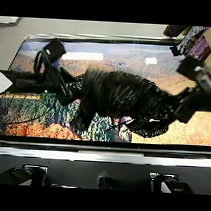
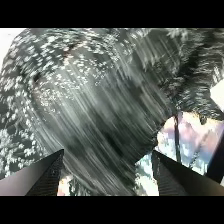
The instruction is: Fold the clothes and pants, and hang the long-sleeved shirts on hangers.
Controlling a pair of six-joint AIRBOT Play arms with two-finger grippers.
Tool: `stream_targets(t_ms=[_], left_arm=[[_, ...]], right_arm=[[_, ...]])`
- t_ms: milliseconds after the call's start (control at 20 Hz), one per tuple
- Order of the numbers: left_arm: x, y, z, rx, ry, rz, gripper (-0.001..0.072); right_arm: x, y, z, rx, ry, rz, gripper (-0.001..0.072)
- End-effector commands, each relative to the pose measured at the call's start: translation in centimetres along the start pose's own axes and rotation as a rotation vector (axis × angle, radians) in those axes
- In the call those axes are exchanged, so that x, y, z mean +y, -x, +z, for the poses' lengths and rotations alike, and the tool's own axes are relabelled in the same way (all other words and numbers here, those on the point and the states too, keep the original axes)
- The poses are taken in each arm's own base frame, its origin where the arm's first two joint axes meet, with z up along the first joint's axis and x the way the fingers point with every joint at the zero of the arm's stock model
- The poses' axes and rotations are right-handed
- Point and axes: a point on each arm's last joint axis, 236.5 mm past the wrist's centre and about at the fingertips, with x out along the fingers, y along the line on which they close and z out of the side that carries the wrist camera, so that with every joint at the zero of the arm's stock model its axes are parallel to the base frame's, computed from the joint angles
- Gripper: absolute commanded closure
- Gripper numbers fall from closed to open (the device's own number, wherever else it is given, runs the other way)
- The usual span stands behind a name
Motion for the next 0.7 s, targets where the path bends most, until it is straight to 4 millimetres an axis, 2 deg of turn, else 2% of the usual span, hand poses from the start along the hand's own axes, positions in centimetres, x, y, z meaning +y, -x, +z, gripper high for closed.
stream_targets(t_ms=[0, 150, 250, 300, 450, 500, 550, 650], left_arm=[[5.0, 1.6, 3.1, -0.182, 0.355, 0.144, 0.0089], [9.2, 4.3, 5.0, -0.347, 0.577, 0.236, 0.0089], [10.6, 5.6, 5.5, -0.406, 0.629, 0.265, 0.0089], [10.7, 5.8, 5.6, -0.414, 0.630, 0.270, 0.0089], [10.4, 5.8, 5.8, -0.415, 0.628, 0.262, 0.0090], [10.4, 5.7, 5.8, -0.414, 0.627, 0.261, 0.0090], [10.3, 5.7, 5.8, -0.414, 0.627, 0.259, 0.0091], [10.3, 5.7, 5.8, -0.413, 0.627, 0.259, 0.0091]], right_arm=[[-0.3, 4.2, -1.7, 0.021, -0.149, -0.151, 0.0691], [0.7, 5.9, -1.8, -0.010, -0.251, -0.171, 0.0691], [0.0, 7.1, -1.5, -0.059, -0.358, -0.236, 0.0691], [-0.8, 7.6, -2.4, -0.046, -0.440, -0.286, 0.0692], [-4.4, 10.1, -8.3, 0.099, -0.708, -0.540, 0.0693], [-5.3, 11.0, -9.5, 0.118, -0.768, -0.616, 0.0694], [-6.1, 11.9, -10.1, 0.116, -0.790, -0.674, 0.0694], [-7.5, 13.4, -9.9, 0.044, -0.856, -0.762, 0.0694]])
